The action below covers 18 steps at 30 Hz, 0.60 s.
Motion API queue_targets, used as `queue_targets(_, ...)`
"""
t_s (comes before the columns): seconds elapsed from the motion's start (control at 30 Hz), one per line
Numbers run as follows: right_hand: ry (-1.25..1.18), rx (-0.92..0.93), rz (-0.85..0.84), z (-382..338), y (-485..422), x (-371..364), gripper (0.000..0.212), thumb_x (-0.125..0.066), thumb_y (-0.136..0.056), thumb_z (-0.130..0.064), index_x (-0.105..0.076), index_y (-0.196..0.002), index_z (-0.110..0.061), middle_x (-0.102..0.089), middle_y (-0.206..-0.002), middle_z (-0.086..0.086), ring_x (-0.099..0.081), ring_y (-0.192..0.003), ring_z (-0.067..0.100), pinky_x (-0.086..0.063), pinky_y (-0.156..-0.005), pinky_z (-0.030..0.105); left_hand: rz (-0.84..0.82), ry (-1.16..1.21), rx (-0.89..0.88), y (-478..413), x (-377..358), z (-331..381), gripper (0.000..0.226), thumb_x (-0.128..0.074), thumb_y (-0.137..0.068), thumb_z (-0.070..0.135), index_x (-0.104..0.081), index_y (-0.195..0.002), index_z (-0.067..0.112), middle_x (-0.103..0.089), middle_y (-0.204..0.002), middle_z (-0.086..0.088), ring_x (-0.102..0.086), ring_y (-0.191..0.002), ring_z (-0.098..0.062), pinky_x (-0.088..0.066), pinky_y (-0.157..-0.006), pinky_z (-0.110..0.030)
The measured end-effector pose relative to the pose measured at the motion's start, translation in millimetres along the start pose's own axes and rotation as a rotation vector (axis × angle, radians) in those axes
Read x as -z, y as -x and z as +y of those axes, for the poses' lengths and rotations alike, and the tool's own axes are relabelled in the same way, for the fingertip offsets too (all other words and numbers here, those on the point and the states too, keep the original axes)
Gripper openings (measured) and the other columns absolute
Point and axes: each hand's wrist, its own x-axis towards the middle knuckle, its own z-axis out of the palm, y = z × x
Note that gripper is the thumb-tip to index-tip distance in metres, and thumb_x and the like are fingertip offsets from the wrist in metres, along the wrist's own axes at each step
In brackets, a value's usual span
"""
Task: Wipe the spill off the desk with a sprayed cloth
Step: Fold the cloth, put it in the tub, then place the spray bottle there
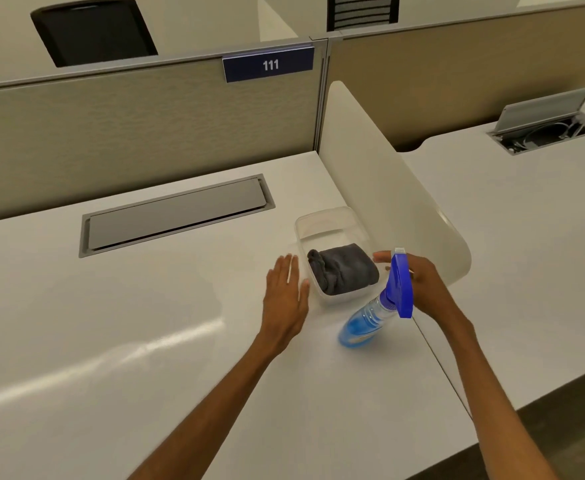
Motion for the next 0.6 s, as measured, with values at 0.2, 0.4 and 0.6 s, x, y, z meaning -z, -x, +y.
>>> queue_targets(0.2, -0.187, -0.002, 0.025, -5.3, 50.2, 10.9, 0.061, -0.048, -0.080, 0.029, -0.045, -0.134, 0.000, -0.054, -0.133, 0.015, -0.053, -0.123, 0.028, -0.049, -0.097, 0.036, -0.096, -0.245, 0.135, 16.4, -6.8, -38.7, 0.063, -0.021, -0.104, 0.037, 0.004, -0.154, 0.009, 0.006, -0.164, -0.009, 0.010, -0.151, -0.021, 0.007, -0.123, -0.045)
queue_targets(0.4, -0.281, -0.026, -0.096, -23.0, 71.7, -5.9, 0.088, -0.065, -0.075, 0.013, -0.026, -0.149, -0.015, -0.042, -0.148, 0.000, -0.042, -0.135, 0.015, -0.044, -0.098, 0.020, -0.139, -0.311, 0.161, 37.5, -19.2, -47.7, 0.071, -0.023, -0.102, 0.044, 0.007, -0.153, 0.006, 0.008, -0.164, -0.013, 0.011, -0.151, -0.023, 0.007, -0.123, -0.048)
queue_targets(0.6, -0.314, -0.012, 0.084, -48.3, 71.1, -27.1, 0.088, -0.078, -0.074, -0.015, -0.029, -0.147, -0.015, -0.055, -0.132, -0.010, -0.052, -0.120, -0.002, -0.044, -0.088, 0.003, -0.149, -0.337, 0.149, 40.6, -22.1, -50.0, 0.072, -0.023, -0.101, 0.046, 0.007, -0.154, 0.006, 0.006, -0.164, -0.013, 0.009, -0.152, -0.023, 0.006, -0.123, -0.045)
